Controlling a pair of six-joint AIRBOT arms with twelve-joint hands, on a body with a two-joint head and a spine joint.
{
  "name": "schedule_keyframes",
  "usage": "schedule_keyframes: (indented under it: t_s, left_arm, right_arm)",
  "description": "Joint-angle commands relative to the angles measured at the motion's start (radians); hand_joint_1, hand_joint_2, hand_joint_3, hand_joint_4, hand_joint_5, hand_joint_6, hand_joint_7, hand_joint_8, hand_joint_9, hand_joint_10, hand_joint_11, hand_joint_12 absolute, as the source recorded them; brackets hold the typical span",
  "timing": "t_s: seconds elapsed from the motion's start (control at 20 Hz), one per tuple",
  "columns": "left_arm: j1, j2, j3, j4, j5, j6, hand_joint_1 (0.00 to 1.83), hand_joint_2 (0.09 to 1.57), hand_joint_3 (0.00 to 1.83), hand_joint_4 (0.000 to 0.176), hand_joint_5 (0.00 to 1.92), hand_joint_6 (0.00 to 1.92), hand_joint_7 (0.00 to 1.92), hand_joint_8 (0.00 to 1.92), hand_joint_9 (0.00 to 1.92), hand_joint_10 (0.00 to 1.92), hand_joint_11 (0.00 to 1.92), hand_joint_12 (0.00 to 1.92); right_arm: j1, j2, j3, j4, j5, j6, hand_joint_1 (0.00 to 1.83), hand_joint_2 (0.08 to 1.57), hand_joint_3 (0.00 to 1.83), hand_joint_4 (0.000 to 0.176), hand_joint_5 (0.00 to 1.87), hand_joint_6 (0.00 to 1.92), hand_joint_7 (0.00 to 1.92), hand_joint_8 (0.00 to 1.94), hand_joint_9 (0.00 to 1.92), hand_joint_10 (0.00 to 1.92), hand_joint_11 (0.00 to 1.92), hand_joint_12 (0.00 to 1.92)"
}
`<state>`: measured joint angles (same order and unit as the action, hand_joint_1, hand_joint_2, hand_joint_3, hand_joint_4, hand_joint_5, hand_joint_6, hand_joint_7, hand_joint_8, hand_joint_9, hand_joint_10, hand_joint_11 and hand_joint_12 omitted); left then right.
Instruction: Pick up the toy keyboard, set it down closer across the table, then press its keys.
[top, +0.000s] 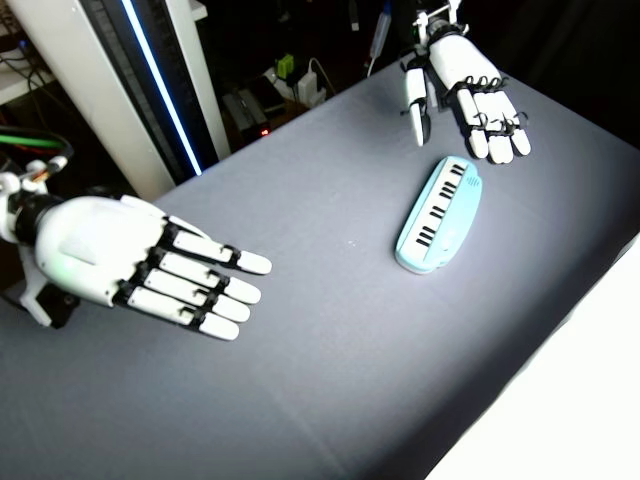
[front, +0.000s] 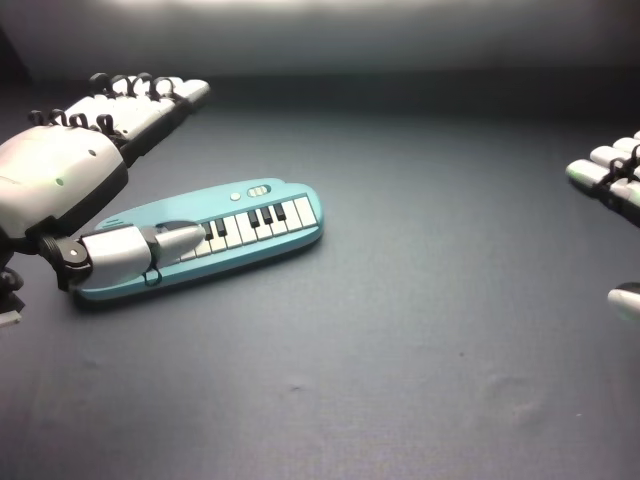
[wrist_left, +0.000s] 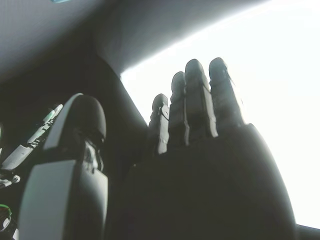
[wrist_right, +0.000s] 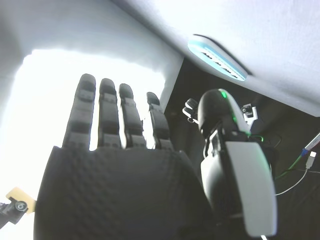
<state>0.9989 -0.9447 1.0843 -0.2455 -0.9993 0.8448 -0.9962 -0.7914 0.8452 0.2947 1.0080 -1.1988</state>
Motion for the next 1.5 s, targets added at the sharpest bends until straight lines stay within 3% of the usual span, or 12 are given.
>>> schedule_keyframes:
  t_s: [0.0, 0.3, 0.35, 0.4, 0.5, 0.55, 0.65, 0.75, 0.9, 1.15, 1.35, 1.45]
  left_arm:
    - [-0.011, -0.002, 0.004, 0.001, -0.119, 0.0, 0.61, 1.19, 0.02, 0.0, 0.0, 0.0, 0.0, 0.0, 0.0, 0.0, 0.0, 0.0]
    - [-0.028, -0.013, 0.029, -0.009, -0.055, 0.001, 0.66, 1.15, 0.0, 0.014, 0.0, 0.0, 0.0, 0.0, 0.0, 0.0, 0.0, 0.0]
    - [-0.058, -0.017, 0.039, -0.01, -0.013, 0.021, 0.63, 1.11, 0.0, 0.054, 0.0, 0.0, 0.0, 0.0, 0.0, 0.0, 0.0, 0.0]
    - [-0.086, -0.023, 0.05, -0.01, 0.032, 0.045, 0.64, 1.06, 0.0, 0.061, 0.0, 0.0, 0.0, 0.0, 0.0, 0.0, 0.0, 0.0]
    - [-0.134, -0.052, 0.091, -0.015, 0.12, 0.07, 0.66, 1.0, 0.0, 0.05, 0.0, 0.0, 0.0, 0.0, 0.0, 0.0, 0.0, 0.0]
    - [-0.153, -0.069, 0.118, -0.019, 0.158, 0.07, 0.68, 0.97, 0.0, 0.06, 0.0, 0.0, 0.0, 0.0, 0.0, 0.0, 0.0, 0.0]
    - [-0.175, -0.107, 0.165, -0.042, 0.231, 0.075, 0.68, 0.95, 0.0, 0.039, 0.0, 0.0, 0.0, 0.0, 0.0, 0.0, 0.0, 0.0]
    - [-0.185, -0.145, 0.213, -0.071, 0.293, 0.078, 0.69, 0.93, 0.0, 0.041, 0.0, 0.0, 0.0, 0.0, 0.0, 0.0, 0.0, 0.0]
    - [-0.186, -0.179, 0.256, -0.117, 0.347, 0.089, 0.7, 0.91, 0.0, 0.09, 0.0, 0.0, 0.0, 0.0, 0.0, 0.0, 0.0, 0.0]
    - [-0.186, -0.217, 0.3, -0.204, 0.433, 0.169, 0.72, 0.85, 0.0, 0.105, 0.0, 0.0, 0.0, 0.0, 0.0, 0.0, 0.0, 0.0]
    - [-0.186, -0.247, 0.332, -0.269, 0.494, 0.238, 0.8, 0.85, 0.0, 0.133, 0.0, 0.0, 0.0, 0.0, 0.0, 0.0, 0.0, 0.0]
    - [-0.186, -0.26, 0.347, -0.274, 0.515, 0.239, 0.81, 0.81, 0.0, 0.123, 0.0, 0.0, 0.0, 0.0, 0.0, 0.0, 0.0, 0.0]
  right_arm:
    - [0.003, 0.001, 0.003, -0.004, 0.121, 0.0, 0.3, 1.39, 0.02, 0.0, 0.0, 0.0, 0.0, 0.0, 0.0, 0.0, 0.0, 0.0]
    - [0.0, -0.001, 0.003, 0.002, 0.121, 0.0, 0.32, 1.39, 0.0, 0.0, 0.0, 0.0, 0.0, 0.0, 0.0, 0.0, 0.0, 0.0]
    - [0.0, -0.001, 0.003, 0.003, 0.121, 0.0, 0.32, 1.39, 0.0, 0.0, 0.0, 0.0, 0.0, 0.0, 0.0, 0.0, 0.0, 0.0]
    - [0.0, -0.001, 0.003, 0.005, 0.121, 0.0, 0.31, 1.39, 0.0, 0.0, 0.0, 0.0, 0.0, 0.0, 0.0, 0.0, 0.0, 0.0]
    - [-0.004, -0.001, 0.003, 0.007, 0.121, 0.0, 0.32, 1.39, 0.0, 0.0, 0.0, 0.0, 0.0, 0.0, 0.0, 0.0, 0.0, 0.0]
    - [-0.005, -0.001, 0.003, 0.008, 0.121, 0.0, 0.32, 1.39, 0.0, 0.0, 0.0, 0.0, 0.0, 0.0, 0.0, 0.0, 0.0, 0.0]
    - [-0.005, -0.001, 0.002, 0.009, 0.121, 0.0, 0.35, 1.39, 0.0, 0.0, 0.0, 0.0, 0.0, 0.0, 0.0, 0.0, 0.0, 0.0]
    - [-0.006, -0.001, 0.002, 0.009, 0.121, 0.0, 0.32, 1.4, 0.0, 0.0, 0.0, 0.0, 0.0, 0.0, 0.0, 0.0, 0.0, 0.0]
    - [-0.007, -0.001, 0.002, 0.01, 0.121, 0.0, 0.33, 1.4, 0.0, 0.0, 0.0, 0.0, 0.0, 0.0, 0.0, 0.0, 0.0, 0.0]
    - [-0.01, -0.001, 0.001, 0.013, 0.121, 0.001, 0.3, 1.39, 0.0, 0.005, 0.0, 0.0, 0.0, 0.0, 0.0, 0.0, 0.0, 0.0]
    - [-0.012, -0.001, 0.0, 0.014, 0.122, 0.001, 0.28, 1.39, 0.0, 0.0, 0.0, 0.0, 0.0, 0.0, 0.0, 0.0, 0.0, 0.0]
    - [-0.012, -0.001, -0.001, 0.014, 0.122, 0.001, 0.33, 1.38, 0.0, 0.0, 0.0, 0.0, 0.0, 0.0, 0.0, 0.0, 0.0, 0.0]
